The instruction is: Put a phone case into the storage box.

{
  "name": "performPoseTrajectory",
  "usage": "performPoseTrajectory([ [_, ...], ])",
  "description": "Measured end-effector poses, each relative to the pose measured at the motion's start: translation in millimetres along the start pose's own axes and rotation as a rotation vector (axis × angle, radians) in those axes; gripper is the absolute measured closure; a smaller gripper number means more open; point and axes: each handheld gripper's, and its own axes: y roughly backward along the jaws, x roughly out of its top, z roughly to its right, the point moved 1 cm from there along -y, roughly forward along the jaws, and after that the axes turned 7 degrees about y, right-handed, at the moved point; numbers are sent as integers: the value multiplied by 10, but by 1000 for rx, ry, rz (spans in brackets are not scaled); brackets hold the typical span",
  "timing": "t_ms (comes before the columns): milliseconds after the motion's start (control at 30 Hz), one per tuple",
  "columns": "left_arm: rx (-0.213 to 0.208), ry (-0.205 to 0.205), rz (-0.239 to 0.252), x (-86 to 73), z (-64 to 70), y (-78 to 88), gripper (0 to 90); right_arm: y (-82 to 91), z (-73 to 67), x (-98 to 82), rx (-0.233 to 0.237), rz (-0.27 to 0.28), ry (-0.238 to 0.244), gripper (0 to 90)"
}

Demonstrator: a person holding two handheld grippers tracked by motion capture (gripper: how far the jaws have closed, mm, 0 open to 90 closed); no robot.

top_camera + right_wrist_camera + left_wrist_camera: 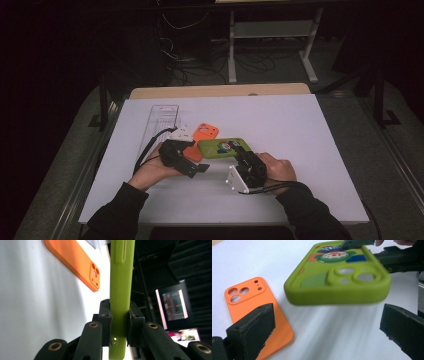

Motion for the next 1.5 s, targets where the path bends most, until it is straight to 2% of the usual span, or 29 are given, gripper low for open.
performPoseTrajectory([
  [33,-4,4,-3,-3,-4,3,0,4,6,-6,8,-3,-22,758],
  [67,-2,5,3,-5,-9,4,0,17,45,-22,31,-7,-72,758],
  [100,1,10,7,-7,-11,5,0,17,45,-22,31,-7,-72,758],
  [133,3,9,8,-10,-17,9,0,15,76,-38,47,-4,-101,758],
  [167,-3,-8,0,-8,-36,11,0,15,76,-38,47,-4,-101,758],
  [200,-11,7,8,-11,-30,-1,0,15,94,-46,49,-1,-118,758],
  [233,-8,14,5,-15,-27,-7,0,17,96,-47,55,-7,-166,758],
  [267,-5,6,0,-14,-32,-13,0,11,113,-60,60,-3,-185,758],
  [300,-8,14,-5,-16,-26,-18,0,17,121,-65,96,-12,-271,758],
  [333,-10,12,-9,-15,-27,-22,0,17,121,-65,96,-12,-271,758],
  [433,1,3,-19,-13,-34,-14,0,6,147,-95,126,-10,-354,758],
  [500,3,6,-15,-14,-33,-12,0,-3,170,-116,140,-8,-378,758],
  [633,18,-5,3,-12,-25,4,0,-20,222,-165,182,-8,-465,757],
  [700,23,-6,11,-9,-23,12,0,-27,240,-177,211,-4,-540,757],
  [767,29,11,26,-10,-8,12,0,-35,256,-189,232,4,-617,757],
  [833,37,11,33,-5,-11,18,0,-41,276,-215,264,6,-665,757],
  [967,43,20,44,-2,-26,30,0,-63,301,-262,333,4,-800,757],
  [1000,40,33,55,-2,-22,26,0,-69,306,-273,348,0,-830,757],
  [1133,45,38,58,1,-25,30,0,-85,324,-307,392,1,-913,757],
  [1367,48,56,75,5,-26,28,0,-104,343,-350,448,14,-1027,757],
  [1433,53,56,82,12,-30,26,0,-101,347,-350,472,12,-1081,757],
  [1500,54,63,86,20,-31,26,0,-107,344,-353,474,21,-1089,757],
])
